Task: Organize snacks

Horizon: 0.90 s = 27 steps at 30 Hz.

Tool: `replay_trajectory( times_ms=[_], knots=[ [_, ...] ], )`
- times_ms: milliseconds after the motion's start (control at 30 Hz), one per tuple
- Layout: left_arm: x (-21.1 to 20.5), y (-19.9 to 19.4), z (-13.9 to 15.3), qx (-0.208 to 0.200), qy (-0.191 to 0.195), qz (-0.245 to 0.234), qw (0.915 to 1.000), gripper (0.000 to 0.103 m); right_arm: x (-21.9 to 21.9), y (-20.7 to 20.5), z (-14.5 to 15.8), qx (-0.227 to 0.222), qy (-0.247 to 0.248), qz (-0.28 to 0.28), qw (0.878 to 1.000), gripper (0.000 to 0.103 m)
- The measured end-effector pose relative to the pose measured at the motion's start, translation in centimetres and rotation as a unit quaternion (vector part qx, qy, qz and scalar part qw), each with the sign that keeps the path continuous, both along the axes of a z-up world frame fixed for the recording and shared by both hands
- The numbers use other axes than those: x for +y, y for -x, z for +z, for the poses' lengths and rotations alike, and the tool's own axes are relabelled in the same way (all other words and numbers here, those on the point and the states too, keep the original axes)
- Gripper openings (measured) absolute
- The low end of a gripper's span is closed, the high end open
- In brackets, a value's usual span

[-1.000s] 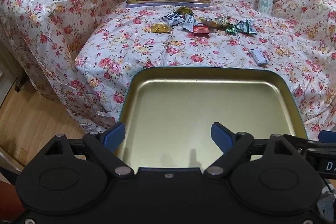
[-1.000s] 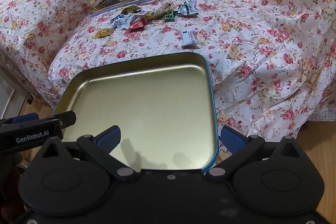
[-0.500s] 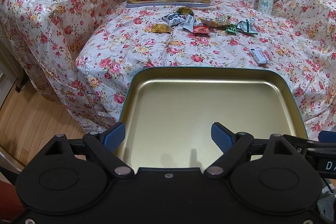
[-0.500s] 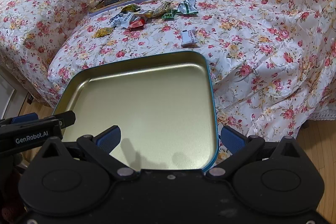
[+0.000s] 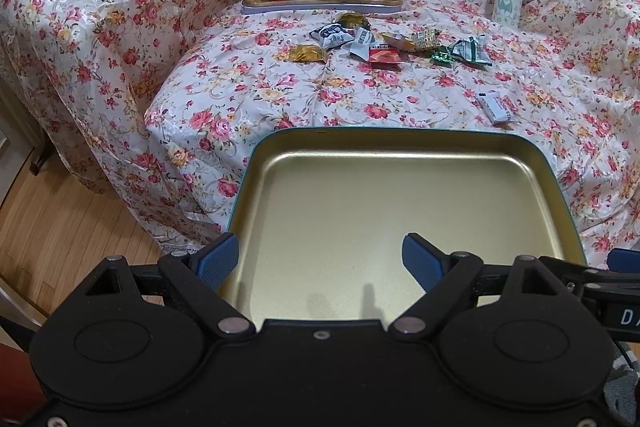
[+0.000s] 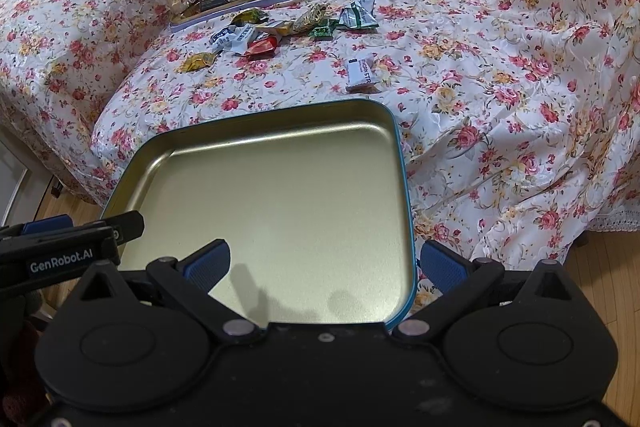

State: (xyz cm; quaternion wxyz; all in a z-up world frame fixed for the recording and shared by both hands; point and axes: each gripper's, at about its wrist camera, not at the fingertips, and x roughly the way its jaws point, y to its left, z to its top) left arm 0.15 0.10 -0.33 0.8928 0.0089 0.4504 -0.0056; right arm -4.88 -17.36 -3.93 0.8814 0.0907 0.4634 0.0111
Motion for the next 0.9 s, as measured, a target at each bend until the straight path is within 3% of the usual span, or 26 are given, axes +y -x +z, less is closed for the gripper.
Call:
replay_trajectory(
  times_ms=[600,700,900],
  knots=[
    [-0.05,0.04,-0.03,0.002,0.004,0.005,1.0,0.088,0.03,-0.05,0.11,-0.003,0.002,0.001,1.0,0.103],
    [-0.06,0.02,-0.04,0.003,0.002,0.006,1.0,0.081,0.08,-0.03,0.2,-0.005,0.004,0.004,1.0,0.103],
    [-0.08,0.32,0.08,-0.005,0.004,0.005,1.0,0.08,0.4,0.31,0.44,-0.016,0.011,0.012,1.0,0.103]
  ],
)
